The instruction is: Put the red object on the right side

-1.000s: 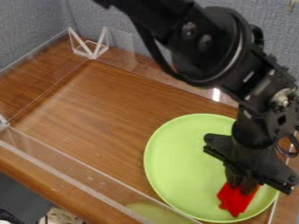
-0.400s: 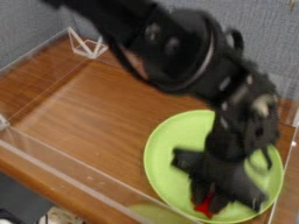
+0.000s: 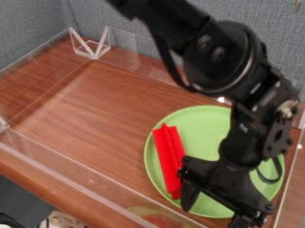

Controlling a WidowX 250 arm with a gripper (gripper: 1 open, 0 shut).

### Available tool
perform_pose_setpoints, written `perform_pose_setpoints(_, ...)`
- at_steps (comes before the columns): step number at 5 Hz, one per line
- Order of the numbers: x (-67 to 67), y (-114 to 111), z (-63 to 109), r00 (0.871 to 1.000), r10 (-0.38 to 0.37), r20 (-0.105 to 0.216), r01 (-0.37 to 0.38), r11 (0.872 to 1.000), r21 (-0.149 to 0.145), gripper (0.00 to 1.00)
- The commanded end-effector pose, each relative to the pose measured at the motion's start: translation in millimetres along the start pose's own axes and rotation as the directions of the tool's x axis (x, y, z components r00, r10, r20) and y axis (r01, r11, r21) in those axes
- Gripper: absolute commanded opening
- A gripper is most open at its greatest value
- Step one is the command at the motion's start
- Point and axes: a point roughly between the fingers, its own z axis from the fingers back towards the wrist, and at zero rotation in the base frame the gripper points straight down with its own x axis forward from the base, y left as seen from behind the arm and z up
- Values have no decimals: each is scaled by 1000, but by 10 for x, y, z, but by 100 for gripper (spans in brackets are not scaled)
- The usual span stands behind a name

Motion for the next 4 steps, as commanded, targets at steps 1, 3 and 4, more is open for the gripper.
perform_pose_setpoints(1,100,44,98,1000,0,8,0,1000,-11,100)
perform_pose_setpoints(3,143,-1,160,1000,6,13,-6,1000,-4,0)
perform_pose_setpoints(4,125,-60,166,1000,16,18,-16,1000,-4,0)
